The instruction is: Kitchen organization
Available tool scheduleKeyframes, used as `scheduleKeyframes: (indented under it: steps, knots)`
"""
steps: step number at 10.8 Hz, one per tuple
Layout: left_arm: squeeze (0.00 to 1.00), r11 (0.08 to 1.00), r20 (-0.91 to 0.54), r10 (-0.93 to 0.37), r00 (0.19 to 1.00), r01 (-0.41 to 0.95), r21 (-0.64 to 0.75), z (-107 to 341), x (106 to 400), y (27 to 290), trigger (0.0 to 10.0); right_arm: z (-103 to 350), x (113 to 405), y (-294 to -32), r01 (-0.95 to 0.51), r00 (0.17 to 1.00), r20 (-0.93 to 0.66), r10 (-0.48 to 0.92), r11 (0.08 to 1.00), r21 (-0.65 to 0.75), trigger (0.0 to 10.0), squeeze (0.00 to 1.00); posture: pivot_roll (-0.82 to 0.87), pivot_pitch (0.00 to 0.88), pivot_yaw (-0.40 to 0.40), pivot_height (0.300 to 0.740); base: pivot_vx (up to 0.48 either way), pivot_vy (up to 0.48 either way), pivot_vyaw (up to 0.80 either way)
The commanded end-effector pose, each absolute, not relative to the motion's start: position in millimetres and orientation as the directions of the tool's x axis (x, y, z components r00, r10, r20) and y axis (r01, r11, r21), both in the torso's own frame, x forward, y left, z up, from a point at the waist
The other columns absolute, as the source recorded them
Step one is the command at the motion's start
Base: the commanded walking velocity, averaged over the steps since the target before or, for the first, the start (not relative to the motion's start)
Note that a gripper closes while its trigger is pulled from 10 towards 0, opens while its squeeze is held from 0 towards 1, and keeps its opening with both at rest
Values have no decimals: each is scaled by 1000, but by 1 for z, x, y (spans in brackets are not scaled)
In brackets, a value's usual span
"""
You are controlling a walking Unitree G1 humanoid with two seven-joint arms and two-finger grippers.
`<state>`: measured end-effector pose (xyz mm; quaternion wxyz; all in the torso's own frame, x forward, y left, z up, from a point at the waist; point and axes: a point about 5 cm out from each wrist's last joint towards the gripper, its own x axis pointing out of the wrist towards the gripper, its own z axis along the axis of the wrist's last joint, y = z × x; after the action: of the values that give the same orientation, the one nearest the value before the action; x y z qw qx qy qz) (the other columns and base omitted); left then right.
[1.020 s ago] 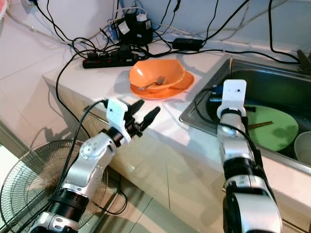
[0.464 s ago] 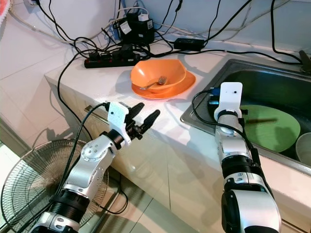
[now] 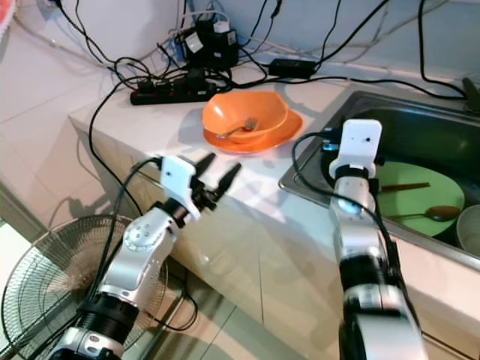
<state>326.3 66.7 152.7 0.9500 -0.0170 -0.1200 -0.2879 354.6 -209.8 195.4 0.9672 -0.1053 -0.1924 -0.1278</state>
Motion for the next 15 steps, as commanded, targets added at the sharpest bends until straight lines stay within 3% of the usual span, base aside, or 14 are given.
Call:
scheduleKeyframes:
  steps: [1, 4, 8, 12, 15]
  knots:
    - [0, 865, 254, -495, 831, 498, 55, 155, 331, 75, 10000, 208, 345, -196, 244, 861, 487, -148, 960, -139, 10000, 0, 24, 26, 132, 740, 0, 0, 0]
    - [0, 906, 314, -422, 851, 406, 117, 164, 332, 87, 10000, 198, 315, -175, 162, 844, 534, -56, 975, -154, 10000, 0, 12, 40, 138, 740, 0, 0, 0]
    - [0, 931, 357, -360, 862, 308, 196, 162, 325, 101, 10000, 160, 287, -149, 62, 889, 457, 17, 986, -157, 10000, 0, 9, 48, 139, 740, 0, 0, 0]
    - [0, 932, 370, -355, 858, 292, 217, 162, 322, 100, 10000, 163, 288, -148, 68, 895, 446, 10, 985, -158, 10000, 0, 11, 53, 136, 740, 0, 0, 0]
    - [0, 930, 374, -359, 855, 295, 218, 161, 321, 98, 10000, 160, 286, -146, 65, 903, 430, 8, 986, -155, 10000, 0, 12, 56, 133, 740, 0, 0, -796]
